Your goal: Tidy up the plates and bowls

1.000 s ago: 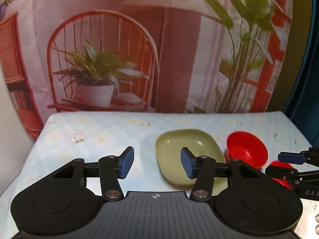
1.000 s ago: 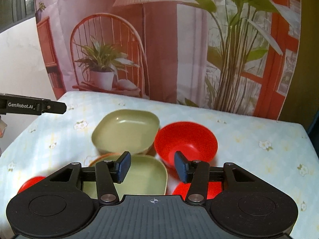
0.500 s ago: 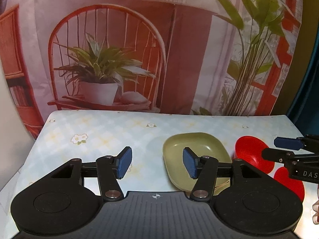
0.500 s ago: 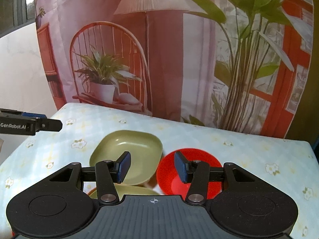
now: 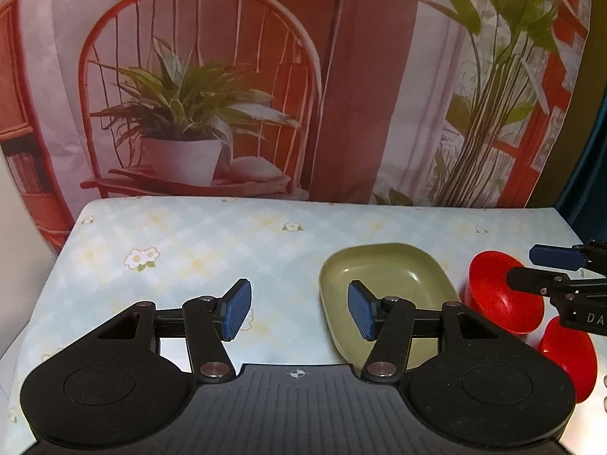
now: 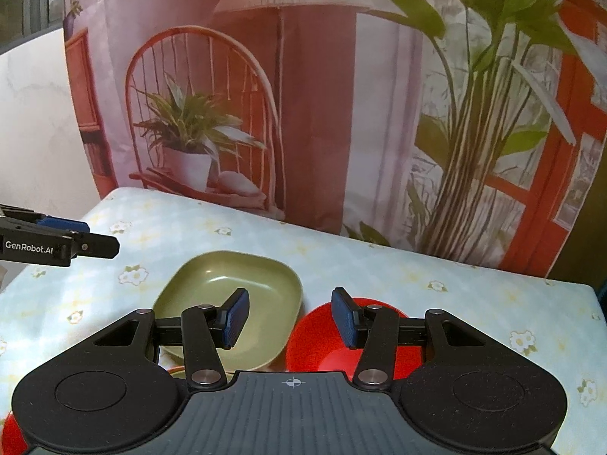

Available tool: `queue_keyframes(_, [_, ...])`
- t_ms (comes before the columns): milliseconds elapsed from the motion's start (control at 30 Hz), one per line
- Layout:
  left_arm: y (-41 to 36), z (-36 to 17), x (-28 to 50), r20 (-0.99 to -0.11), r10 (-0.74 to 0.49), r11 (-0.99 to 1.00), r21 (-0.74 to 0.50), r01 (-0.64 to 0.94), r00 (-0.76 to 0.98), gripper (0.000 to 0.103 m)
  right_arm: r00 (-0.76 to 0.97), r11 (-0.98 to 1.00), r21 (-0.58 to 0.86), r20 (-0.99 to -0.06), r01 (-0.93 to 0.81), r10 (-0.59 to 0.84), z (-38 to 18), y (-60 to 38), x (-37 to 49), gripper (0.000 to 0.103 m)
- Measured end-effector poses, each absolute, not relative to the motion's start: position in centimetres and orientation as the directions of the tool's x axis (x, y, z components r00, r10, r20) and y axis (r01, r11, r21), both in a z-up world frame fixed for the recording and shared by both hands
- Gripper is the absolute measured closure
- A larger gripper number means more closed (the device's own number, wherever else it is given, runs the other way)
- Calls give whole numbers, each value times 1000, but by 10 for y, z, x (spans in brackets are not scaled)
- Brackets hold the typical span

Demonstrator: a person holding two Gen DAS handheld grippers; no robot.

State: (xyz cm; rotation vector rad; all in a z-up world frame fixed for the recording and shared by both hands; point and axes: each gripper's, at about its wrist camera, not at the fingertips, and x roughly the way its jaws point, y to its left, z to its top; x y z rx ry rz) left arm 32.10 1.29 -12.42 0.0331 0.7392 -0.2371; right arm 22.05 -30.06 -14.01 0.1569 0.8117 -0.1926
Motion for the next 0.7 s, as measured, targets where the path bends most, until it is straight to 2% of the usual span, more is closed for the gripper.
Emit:
queue_keyframes(267, [6,-147,337,-707,-240,963,-90,252,665,45,643,973,64,-760,222,-97,-157,-304,233,60])
queue_keyframes(433, [-1,-167,345,-744,-264,955,-113,274,614,45,619,980,77,-784,185,-55,-170,-296,246,72])
queue_keyframes(500, [-4,-175,347,-758,-263,954,-110,280,597,51,604,978,110,-797,177,-20,-176,-292,250,79])
queue_keyframes(700, [-8,-188,351,-777,-274,948,-120,294,567,59,565,965,165,-825,206,21,-189,-295,253,81])
